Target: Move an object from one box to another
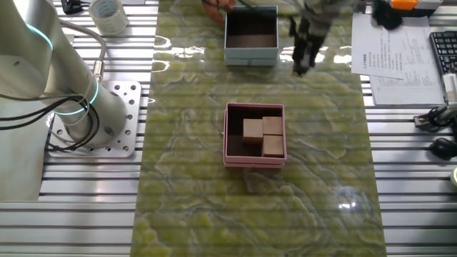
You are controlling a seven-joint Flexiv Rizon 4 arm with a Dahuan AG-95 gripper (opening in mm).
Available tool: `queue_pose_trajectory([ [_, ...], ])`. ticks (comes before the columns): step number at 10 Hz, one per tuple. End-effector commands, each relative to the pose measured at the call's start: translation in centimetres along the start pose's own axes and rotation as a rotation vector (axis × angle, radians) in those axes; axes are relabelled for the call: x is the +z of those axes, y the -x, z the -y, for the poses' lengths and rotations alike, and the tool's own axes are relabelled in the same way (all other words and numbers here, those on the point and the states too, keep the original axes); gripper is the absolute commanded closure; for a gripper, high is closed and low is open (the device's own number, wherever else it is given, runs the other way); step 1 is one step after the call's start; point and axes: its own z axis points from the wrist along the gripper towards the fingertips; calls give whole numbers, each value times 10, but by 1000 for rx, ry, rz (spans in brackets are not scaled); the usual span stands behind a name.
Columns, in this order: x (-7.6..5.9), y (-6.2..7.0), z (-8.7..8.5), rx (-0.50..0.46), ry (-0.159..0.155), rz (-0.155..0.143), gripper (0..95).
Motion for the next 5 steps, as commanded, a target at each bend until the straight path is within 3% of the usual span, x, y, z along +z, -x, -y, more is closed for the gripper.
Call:
queue_pose_trajectory([
  [1,2,7,-5,-24,11,-15,950],
  [5,14,-14,-54,-35,-11,7,950],
])
